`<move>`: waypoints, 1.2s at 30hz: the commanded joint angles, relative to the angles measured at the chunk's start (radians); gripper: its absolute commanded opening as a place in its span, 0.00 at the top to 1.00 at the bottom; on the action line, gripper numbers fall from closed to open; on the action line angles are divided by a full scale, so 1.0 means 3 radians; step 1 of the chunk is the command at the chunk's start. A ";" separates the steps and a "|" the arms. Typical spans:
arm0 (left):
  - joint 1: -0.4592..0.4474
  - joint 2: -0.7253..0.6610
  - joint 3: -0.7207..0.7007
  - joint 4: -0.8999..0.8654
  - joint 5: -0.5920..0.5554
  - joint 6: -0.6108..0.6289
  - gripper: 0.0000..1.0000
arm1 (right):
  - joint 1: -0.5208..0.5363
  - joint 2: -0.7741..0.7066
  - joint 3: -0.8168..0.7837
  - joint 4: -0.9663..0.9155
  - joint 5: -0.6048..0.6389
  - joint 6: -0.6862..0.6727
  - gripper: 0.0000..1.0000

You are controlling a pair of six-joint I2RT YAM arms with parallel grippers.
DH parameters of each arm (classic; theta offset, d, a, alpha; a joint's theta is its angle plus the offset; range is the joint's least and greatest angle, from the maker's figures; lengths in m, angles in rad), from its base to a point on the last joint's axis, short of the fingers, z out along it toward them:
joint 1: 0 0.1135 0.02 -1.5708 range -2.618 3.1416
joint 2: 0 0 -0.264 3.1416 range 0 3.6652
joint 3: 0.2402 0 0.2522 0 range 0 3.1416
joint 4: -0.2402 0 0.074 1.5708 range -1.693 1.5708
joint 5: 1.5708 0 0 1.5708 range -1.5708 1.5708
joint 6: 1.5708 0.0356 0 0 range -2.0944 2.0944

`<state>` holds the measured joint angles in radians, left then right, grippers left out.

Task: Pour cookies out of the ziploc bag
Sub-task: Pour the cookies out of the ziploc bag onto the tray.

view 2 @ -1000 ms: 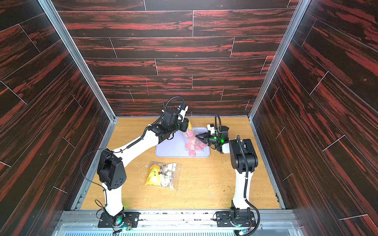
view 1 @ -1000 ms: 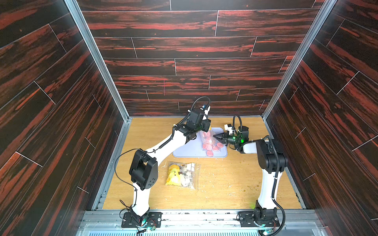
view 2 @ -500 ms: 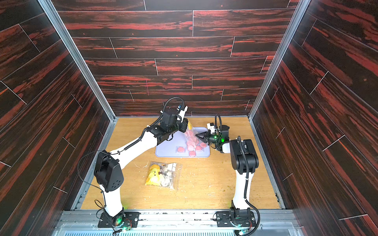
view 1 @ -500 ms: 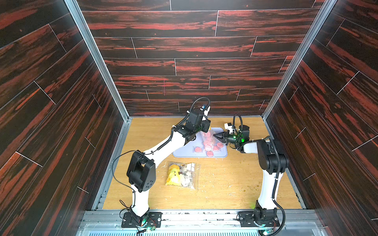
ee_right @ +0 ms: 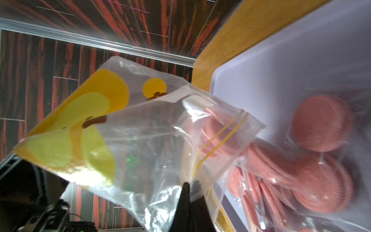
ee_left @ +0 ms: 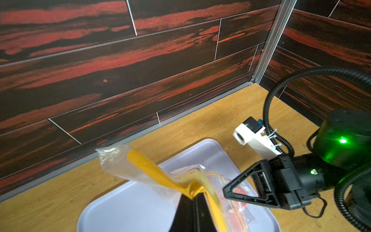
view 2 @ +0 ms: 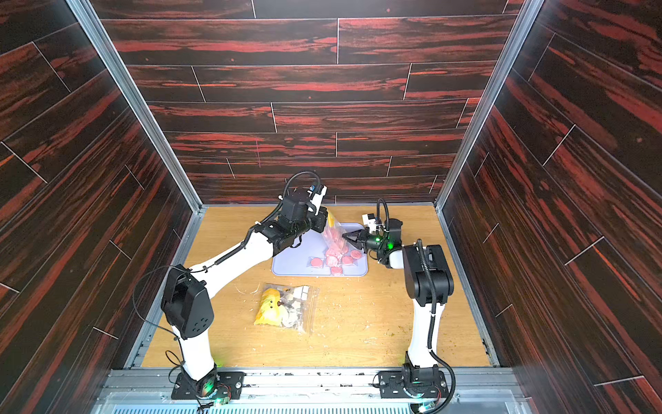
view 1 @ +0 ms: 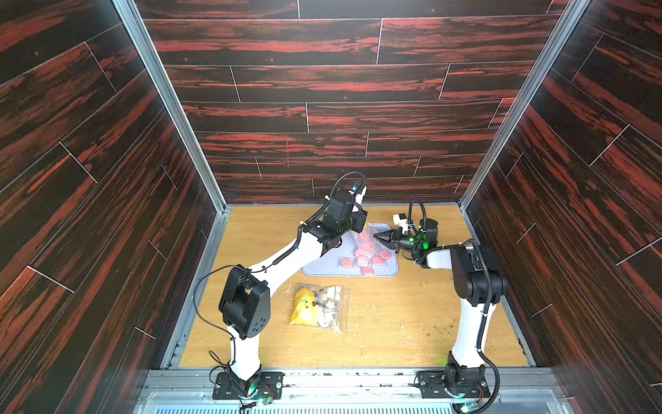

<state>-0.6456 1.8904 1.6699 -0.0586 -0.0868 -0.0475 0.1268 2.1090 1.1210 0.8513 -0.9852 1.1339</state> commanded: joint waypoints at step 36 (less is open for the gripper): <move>-0.0268 -0.0258 -0.0026 -0.0061 -0.0243 0.0632 1.00 | 0.0022 0.0314 -0.0061 0.0663 -0.0131 0.0211 0.96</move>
<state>-0.7116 1.8542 1.6512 -0.0616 -0.1345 0.0998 0.1287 2.1574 1.1122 0.9951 -1.0142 1.1927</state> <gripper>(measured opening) 0.050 0.044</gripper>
